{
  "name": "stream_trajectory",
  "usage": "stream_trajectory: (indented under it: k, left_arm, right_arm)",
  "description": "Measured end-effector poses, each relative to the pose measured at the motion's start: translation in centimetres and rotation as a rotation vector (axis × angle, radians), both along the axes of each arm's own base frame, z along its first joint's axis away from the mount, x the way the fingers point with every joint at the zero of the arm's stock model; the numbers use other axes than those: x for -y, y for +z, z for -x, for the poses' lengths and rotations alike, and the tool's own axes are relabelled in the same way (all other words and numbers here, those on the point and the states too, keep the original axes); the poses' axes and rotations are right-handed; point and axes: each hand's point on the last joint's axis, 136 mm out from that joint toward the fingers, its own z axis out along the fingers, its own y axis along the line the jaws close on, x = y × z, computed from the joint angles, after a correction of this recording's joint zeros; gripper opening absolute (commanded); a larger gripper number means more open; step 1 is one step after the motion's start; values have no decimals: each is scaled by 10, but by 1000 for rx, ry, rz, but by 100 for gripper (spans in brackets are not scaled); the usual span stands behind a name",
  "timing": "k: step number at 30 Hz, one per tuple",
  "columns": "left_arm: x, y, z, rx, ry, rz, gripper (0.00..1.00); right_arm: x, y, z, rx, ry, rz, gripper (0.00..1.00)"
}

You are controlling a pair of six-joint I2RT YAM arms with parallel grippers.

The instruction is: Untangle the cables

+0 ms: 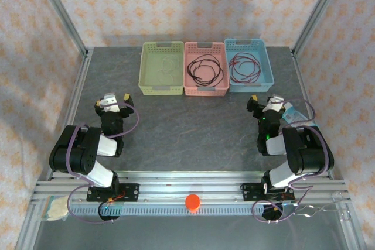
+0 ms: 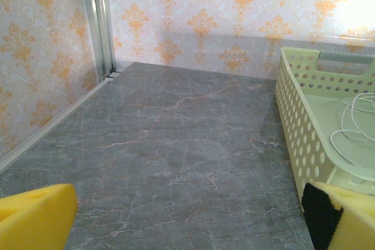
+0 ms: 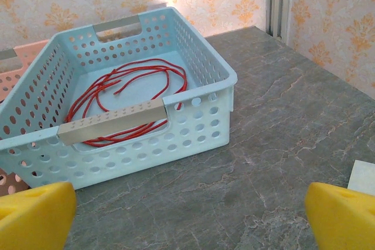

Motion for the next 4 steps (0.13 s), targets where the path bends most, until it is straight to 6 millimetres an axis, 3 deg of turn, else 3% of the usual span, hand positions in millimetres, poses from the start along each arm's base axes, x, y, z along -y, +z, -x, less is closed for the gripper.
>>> stream_trajectory:
  k: [4]
  left_arm:
    - [1,0,0,-1,-8,0,100]
  right_arm:
    - [0,0,0,0,0,0,100]
